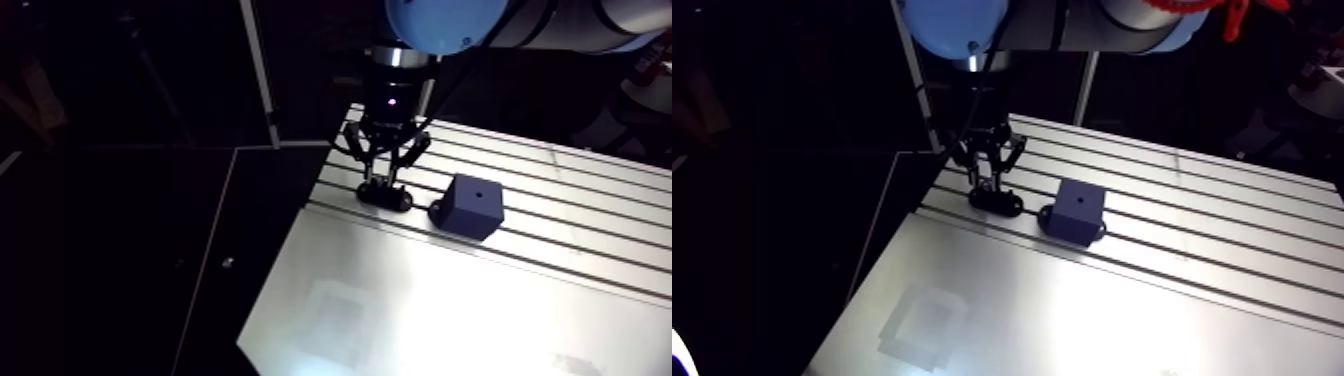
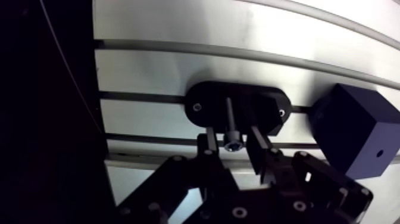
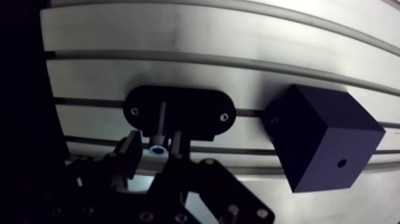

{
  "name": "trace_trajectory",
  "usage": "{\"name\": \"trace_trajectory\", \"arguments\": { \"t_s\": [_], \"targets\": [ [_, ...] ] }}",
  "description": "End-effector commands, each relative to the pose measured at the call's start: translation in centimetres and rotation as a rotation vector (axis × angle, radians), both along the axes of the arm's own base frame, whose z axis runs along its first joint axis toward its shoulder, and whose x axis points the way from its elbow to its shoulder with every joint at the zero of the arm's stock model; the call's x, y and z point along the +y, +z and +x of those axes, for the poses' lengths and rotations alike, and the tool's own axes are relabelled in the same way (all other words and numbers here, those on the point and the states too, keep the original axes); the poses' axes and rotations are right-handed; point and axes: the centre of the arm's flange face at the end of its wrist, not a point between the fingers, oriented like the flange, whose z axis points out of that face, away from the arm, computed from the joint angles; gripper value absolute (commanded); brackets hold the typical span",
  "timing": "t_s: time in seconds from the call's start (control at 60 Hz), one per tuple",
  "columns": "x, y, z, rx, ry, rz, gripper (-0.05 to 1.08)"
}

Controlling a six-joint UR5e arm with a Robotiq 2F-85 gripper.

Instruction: Pick up the M10 bolt and insert it into the hole until fully seated.

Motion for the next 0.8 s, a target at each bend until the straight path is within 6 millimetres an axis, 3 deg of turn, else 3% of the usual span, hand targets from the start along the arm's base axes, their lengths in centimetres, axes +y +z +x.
{"name": "trace_trajectory", "arguments": {
  "t_s": [0.017,0.8],
  "targets": [
    [-0.02,0.01,-0.05,0.001,0.001,0.000,0.62],
    [0.01,-0.22,-0.01,-0.003,0.002,0.002,0.67]
  ]
}}
